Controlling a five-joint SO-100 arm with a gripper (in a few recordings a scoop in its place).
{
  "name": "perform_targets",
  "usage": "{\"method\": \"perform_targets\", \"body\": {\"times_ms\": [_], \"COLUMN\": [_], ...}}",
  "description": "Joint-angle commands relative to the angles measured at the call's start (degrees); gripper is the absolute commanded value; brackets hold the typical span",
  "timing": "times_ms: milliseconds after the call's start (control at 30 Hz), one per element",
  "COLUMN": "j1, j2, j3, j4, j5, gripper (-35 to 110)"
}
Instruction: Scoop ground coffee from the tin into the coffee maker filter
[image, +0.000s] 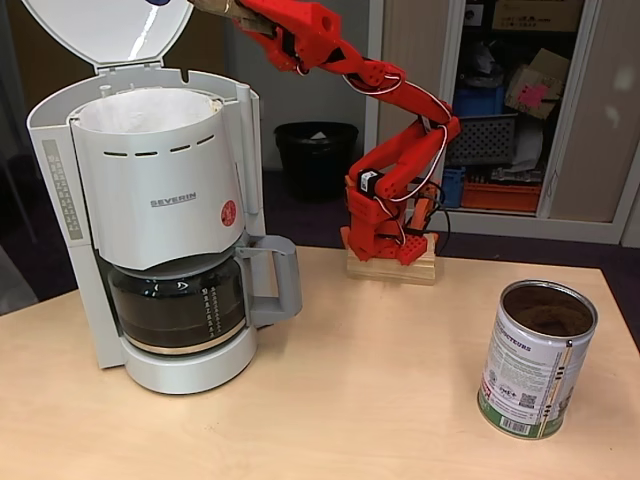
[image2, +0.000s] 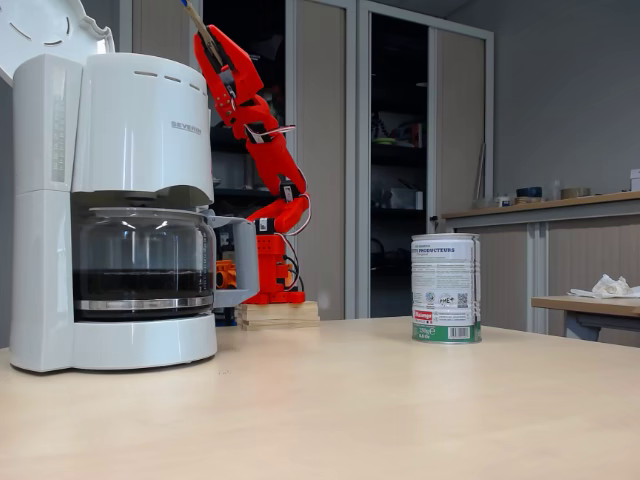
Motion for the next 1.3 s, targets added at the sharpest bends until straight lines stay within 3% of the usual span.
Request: {"method": "perform_targets", "body": {"times_ms": [0,533,700,867,1267], "j1": [1.23,5.8,6.42,1.05,-18.11], "j2": [0.79,-0.62,-2.2,-1.05,13.1], "j3": [1.05,5.8,3.78,-0.44,0.88], "j4": [-2.37,-14.85,-16.44,-10.55,10.28], "j5": [2.64,15.82,10.2,-10.55,-81.56], "gripper": [0,0,0,0,0]}}
